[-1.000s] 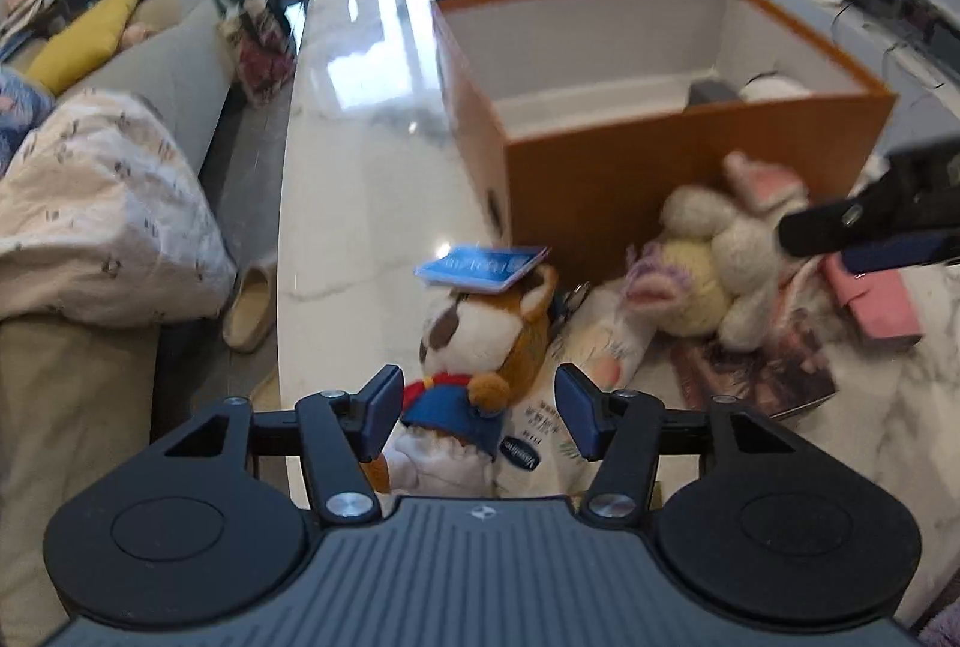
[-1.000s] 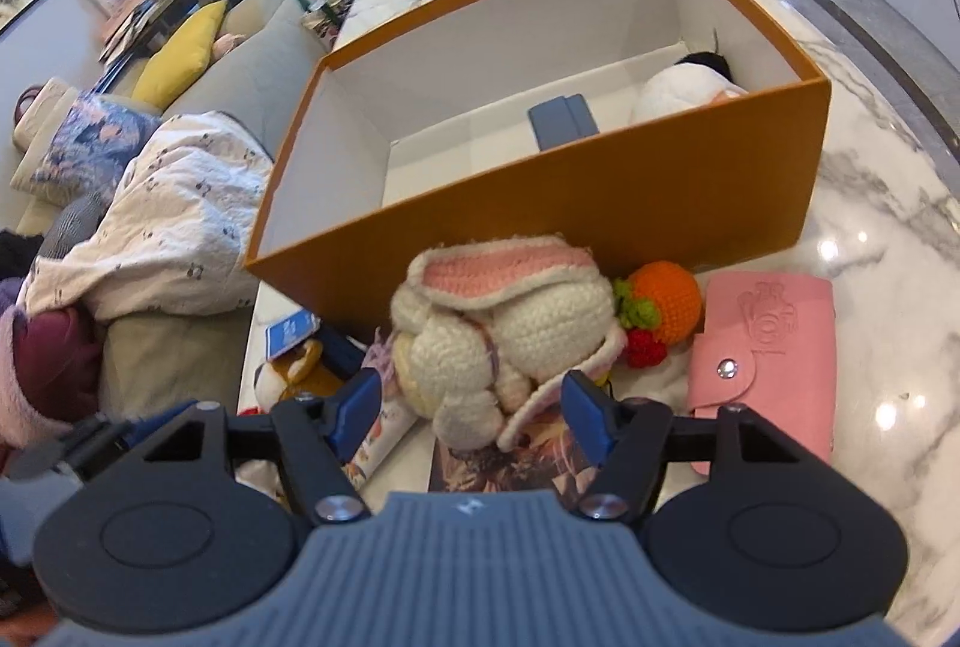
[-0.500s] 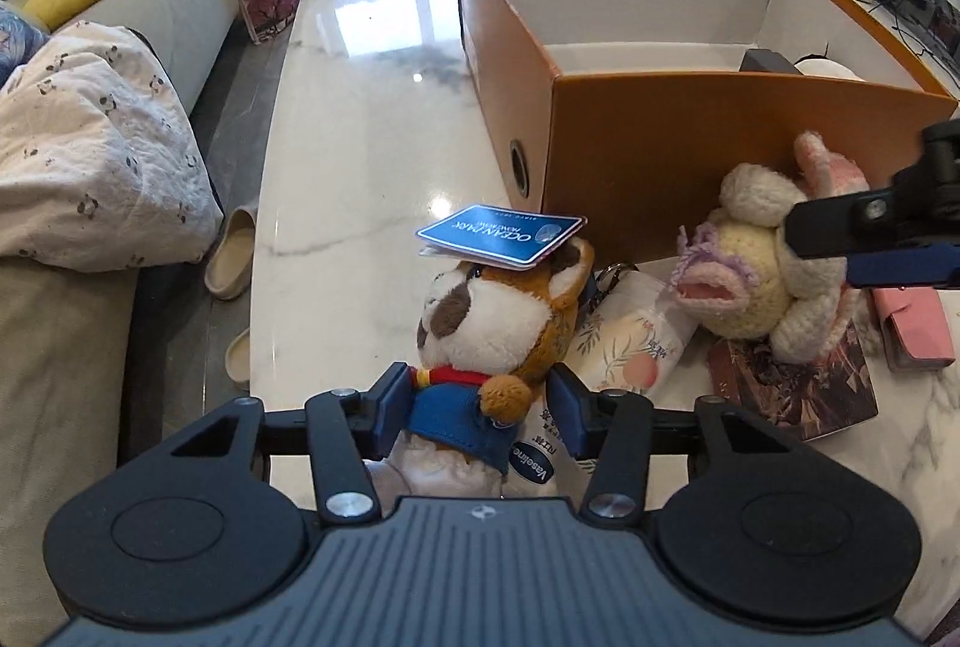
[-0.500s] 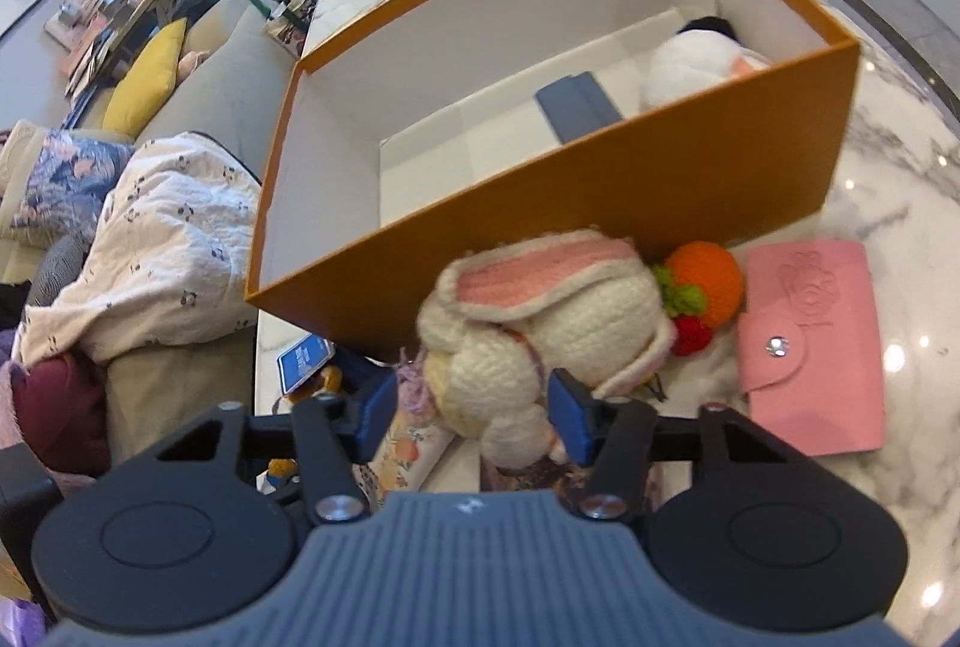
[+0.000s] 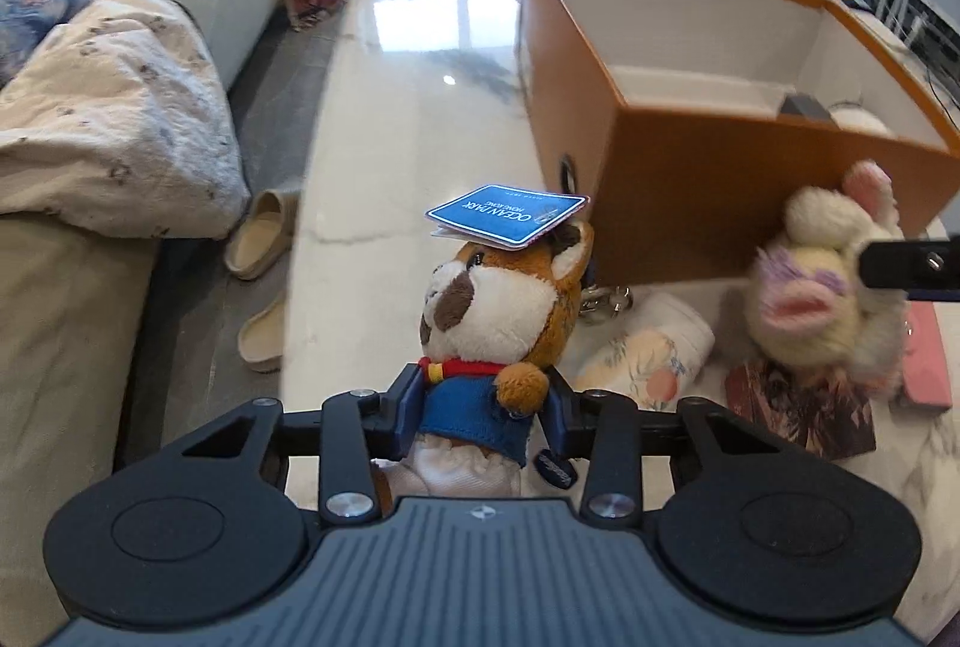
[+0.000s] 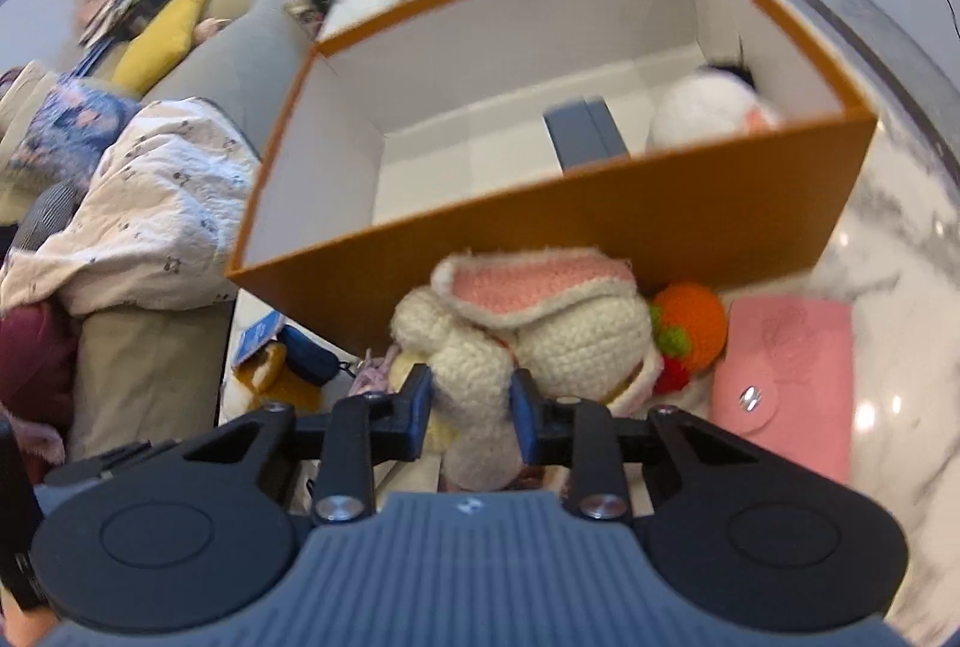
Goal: Organize objects
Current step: 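Grasp the brown dog plush with left tool while right tool grasps the crocheted bunny, then lift the dog plush and crocheted bunny toward the orange box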
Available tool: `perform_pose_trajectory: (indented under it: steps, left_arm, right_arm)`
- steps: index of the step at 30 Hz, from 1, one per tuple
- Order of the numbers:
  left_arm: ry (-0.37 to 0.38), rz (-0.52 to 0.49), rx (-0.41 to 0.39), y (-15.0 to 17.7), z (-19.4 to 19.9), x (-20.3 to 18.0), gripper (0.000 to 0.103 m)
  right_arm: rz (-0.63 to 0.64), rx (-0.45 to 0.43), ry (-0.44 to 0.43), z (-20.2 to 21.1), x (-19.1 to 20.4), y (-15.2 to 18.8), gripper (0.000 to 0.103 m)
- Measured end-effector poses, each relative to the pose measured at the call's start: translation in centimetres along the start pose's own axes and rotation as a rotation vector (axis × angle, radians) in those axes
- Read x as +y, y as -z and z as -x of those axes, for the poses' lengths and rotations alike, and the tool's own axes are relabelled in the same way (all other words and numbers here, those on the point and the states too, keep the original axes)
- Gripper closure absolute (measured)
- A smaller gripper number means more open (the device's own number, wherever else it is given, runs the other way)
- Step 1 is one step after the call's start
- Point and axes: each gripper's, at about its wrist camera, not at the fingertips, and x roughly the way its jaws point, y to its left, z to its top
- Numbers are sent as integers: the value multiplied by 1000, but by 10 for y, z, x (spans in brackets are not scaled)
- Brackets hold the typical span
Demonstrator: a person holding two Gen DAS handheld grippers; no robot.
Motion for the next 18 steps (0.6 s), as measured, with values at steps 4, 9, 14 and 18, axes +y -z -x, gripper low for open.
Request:
perform_pose_trajectory:
  steps: [4, 9, 14, 18]
  left_arm:
    - [28, 56, -52, -8, 25, 6, 58]
    - [197, 106, -84, -11, 51, -5, 58]
    - [308, 72, -68, -14, 51, -36, 58]
    - [338, 22, -24, -12, 40, -71, 58]
  right_arm:
    - [131, -9, -2, 19, 3, 0, 74]
    - [288, 6, 25, 37, 5, 13, 74]
    - [352, 61, 45, 42, -14, 33, 74]
    - [310, 68, 48, 50, -37, 41, 74]
